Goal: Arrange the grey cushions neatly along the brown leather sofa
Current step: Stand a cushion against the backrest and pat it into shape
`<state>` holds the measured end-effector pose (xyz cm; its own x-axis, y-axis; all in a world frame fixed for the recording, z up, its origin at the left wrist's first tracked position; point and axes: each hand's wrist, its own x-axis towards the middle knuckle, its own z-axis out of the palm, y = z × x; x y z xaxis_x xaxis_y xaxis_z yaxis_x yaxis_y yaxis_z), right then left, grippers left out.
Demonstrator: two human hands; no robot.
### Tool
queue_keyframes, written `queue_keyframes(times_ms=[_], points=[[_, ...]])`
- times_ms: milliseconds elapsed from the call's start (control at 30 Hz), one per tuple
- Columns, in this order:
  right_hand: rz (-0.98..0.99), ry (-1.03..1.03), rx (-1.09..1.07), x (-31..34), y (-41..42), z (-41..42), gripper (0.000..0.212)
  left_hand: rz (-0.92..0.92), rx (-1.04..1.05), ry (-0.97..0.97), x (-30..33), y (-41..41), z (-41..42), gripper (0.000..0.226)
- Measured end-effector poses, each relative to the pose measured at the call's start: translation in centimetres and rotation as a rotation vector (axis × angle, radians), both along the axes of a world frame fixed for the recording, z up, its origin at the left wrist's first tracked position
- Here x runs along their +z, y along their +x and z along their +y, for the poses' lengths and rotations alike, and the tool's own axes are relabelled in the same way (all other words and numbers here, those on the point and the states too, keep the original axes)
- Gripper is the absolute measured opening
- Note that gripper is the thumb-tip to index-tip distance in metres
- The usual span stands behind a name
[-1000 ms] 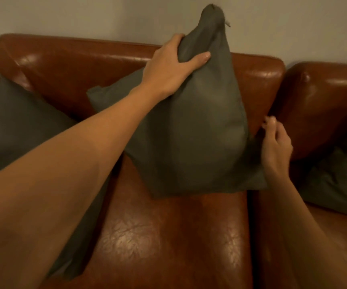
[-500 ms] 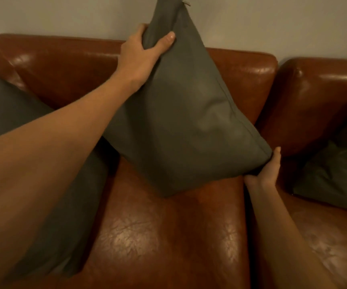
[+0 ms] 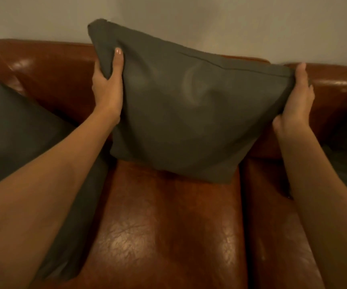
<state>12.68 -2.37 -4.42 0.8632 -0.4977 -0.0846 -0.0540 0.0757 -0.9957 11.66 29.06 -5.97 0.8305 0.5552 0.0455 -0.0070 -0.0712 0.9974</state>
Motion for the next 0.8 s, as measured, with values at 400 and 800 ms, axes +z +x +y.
queue_keyframes(times_ms=[400,800], points=[[0.129,0.048,0.121,-7.3,1.5,-0.3,0.069,0.266,0.046,-0.123,-9.2,-3.0,0.5,0.076],[0.118,0.045,0.203,-10.9,-1.9,0.3,0.101,0.364,-0.188,-0.39,-9.1,-4.3,2.0,0.101]])
